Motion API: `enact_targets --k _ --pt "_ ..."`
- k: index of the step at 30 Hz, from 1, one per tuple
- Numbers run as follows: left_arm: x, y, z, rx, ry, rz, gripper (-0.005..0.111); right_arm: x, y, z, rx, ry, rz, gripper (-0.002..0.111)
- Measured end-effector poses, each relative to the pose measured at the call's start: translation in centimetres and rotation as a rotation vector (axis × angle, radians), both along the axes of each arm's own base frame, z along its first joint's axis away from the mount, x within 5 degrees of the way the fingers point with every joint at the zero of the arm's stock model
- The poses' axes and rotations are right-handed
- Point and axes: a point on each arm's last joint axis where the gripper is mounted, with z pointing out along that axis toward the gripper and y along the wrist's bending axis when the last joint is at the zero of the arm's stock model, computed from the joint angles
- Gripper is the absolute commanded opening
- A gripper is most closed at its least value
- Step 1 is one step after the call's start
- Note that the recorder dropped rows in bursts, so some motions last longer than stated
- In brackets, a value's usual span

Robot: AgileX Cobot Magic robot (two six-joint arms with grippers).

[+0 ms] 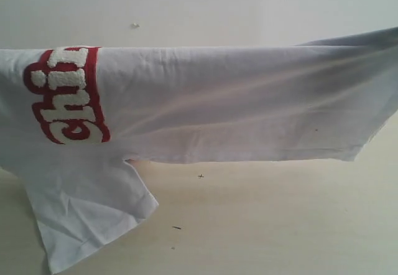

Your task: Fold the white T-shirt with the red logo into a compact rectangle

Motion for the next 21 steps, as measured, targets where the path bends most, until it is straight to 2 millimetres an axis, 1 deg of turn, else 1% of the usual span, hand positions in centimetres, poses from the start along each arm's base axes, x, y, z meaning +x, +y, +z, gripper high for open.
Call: enact_targets --k 7,13,18,21 --pt "-3.2 0.4 2.4 -0.023 -0.052 0.041 0.0 -2.9 0.8 2.4 0.03 -0.059 -0.035 0.0" --pt "-6.0 1.0 5.0 -0.144 -0.222 0.217 0.0 -4.6 1.5 4.1 0.166 -0.118 -0.173 0.0" --pt "-7.9 1.1 7.8 -0.194 -0.348 0.227 0.0 -6.6 2.0 5.5 0.186 -0.187 -0.193 0.0" --pt "-8.7 1.0 9.0 -0.207 -0.37 0.199 0.0 -7.5 2.3 6.1 0.21 -0.217 -0.213 0.0"
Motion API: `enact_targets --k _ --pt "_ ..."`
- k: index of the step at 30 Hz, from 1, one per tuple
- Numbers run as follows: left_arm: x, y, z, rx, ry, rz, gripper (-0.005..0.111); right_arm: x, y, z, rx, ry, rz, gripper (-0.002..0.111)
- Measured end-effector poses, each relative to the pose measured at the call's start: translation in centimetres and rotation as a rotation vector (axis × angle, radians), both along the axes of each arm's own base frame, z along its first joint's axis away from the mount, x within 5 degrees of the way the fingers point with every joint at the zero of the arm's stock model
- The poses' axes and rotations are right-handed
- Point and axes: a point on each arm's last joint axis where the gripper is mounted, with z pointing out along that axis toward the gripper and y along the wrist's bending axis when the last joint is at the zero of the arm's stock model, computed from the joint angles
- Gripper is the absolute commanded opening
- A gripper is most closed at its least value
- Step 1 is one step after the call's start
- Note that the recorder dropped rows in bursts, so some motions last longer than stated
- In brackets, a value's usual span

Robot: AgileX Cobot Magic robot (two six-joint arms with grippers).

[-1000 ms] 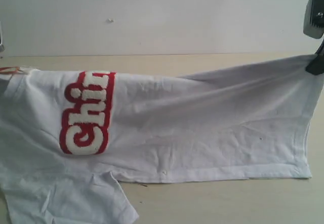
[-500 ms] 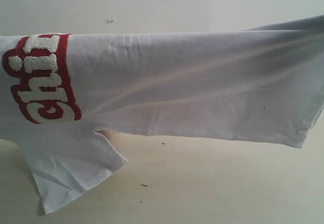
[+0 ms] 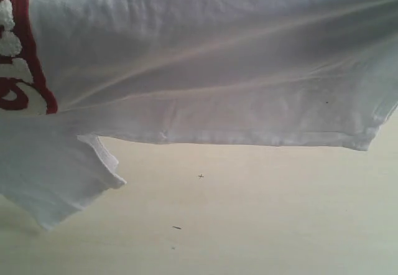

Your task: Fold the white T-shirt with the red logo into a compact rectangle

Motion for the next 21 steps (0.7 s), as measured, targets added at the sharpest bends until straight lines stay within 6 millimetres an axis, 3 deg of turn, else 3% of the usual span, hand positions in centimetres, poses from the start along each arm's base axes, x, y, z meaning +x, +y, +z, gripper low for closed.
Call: enact_targets --k 5,13,17,21 --pt "-1.1 0.1 0.8 -0.022 0.062 0.022 0.0 -1.4 0.4 0.6 0.061 -0.006 -0.044 0.0" --pt "-1.9 -0.3 -0.3 -0.092 0.221 0.018 0.0 -3.0 0.9 0.3 0.103 0.079 -0.04 0.0" --pt "-0.9 -0.8 -1.2 -0.082 0.313 -0.034 0.0 -2.3 0.8 -0.7 0.118 0.131 -0.044 0.0" --pt "1.5 -1.2 -2.6 -0.044 0.404 -0.095 0.0 0.1 -0.2 -2.9 0.096 0.229 -0.071 0.0"
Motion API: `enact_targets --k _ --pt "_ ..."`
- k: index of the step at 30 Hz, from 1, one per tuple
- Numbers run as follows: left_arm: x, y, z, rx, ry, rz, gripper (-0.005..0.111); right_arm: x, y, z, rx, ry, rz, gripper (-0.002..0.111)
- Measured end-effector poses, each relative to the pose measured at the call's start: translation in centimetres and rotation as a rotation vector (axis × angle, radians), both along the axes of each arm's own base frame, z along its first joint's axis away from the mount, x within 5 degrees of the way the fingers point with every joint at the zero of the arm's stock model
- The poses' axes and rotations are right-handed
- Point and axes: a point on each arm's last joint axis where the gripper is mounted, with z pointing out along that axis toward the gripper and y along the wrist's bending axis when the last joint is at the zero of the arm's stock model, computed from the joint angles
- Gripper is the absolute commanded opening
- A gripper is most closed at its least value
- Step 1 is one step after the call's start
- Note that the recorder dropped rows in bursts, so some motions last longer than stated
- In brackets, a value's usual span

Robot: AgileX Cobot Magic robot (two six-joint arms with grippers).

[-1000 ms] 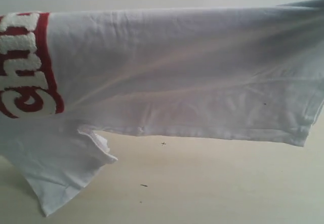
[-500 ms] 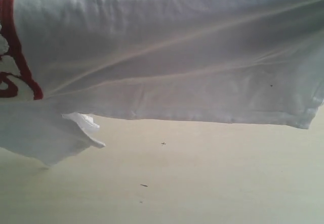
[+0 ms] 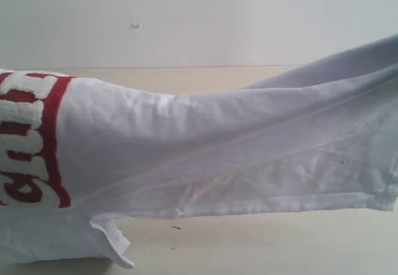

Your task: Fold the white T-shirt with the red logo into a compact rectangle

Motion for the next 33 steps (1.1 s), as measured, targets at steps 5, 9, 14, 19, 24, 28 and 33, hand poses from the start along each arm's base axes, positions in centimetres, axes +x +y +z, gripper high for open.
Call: enact_targets --k 5,9,14,19,24,28,33 --pt "2.0 0.2 -0.2 0.058 -0.055 -0.017 0.0 2.7 -1.0 -0.8 -0.047 -0.013 -0.015 0.0" --pt "2.0 0.4 1.8 0.083 -0.161 -0.015 0.0 2.9 -0.8 2.4 -0.037 -0.152 -0.014 0.0" --pt "0.4 0.4 3.8 0.037 -0.197 0.012 0.0 1.5 0.0 3.9 0.009 -0.147 0.01 0.0" --pt "-2.5 0.1 4.3 -0.046 -0.168 0.03 0.0 -2.2 1.4 4.1 0.036 -0.158 0.019 0.0" --pt "-5.8 -0.6 4.9 -0.162 -0.223 -0.009 0.0 -5.1 2.7 3.6 0.046 -0.144 0.044 0.0" --pt "-7.7 -0.9 4.5 -0.202 -0.238 -0.041 0.0 -6.1 2.7 2.0 0.02 -0.107 0.045 0.0" --pt "-6.1 -1.1 1.3 -0.164 -0.102 -0.069 0.0 -4.8 1.9 0.1 -0.055 -0.012 0.021 0.0"
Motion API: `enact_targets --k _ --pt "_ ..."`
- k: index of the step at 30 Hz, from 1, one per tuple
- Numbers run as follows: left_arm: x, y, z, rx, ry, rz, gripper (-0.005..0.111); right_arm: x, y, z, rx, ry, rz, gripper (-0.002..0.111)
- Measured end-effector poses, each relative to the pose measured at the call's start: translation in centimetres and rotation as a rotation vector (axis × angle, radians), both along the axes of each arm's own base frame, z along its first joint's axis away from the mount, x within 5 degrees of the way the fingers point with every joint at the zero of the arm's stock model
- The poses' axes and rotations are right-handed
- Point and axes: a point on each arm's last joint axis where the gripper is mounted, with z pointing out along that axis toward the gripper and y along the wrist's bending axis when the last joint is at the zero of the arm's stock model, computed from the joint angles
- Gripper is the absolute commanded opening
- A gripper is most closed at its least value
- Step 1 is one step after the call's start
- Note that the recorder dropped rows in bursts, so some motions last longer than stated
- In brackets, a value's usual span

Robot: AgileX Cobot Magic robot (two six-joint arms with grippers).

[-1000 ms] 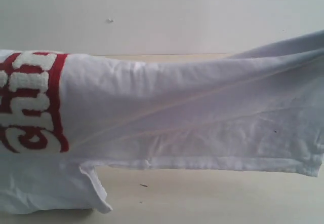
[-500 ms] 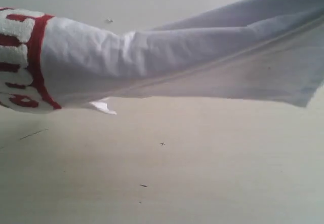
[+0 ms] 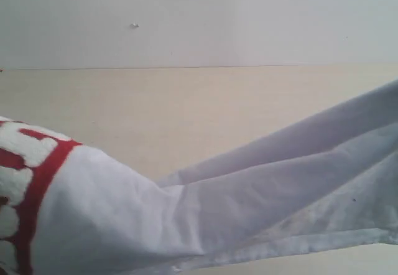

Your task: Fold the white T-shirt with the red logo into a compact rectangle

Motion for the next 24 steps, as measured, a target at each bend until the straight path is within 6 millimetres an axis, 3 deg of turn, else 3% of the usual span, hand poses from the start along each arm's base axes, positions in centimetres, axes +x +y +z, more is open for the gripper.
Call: enact_targets --k 6,9,14,19,24 --pt "6.2 -0.1 -5.5 0.118 0.279 -0.07 0.0 4.9 -0.7 -3.5 -0.032 0.183 0.026 0.0" --pt "9.2 0.0 -7.5 0.16 0.321 -0.075 0.0 8.5 -1.1 -6.2 -0.037 0.286 0.052 0.0" --pt "15.1 0.0 -11.6 0.225 0.305 -0.094 0.0 15.0 -2.0 -12.7 -0.057 0.404 0.051 0.0" --pt "20.0 0.0 -15.3 0.314 0.19 -0.132 0.0 20.5 -3.2 -17.1 -0.159 0.311 0.038 0.0" --pt "23.2 -0.2 -16.9 0.375 0.003 -0.169 0.0 23.9 -4.1 -18.1 -0.271 0.122 0.047 0.0"
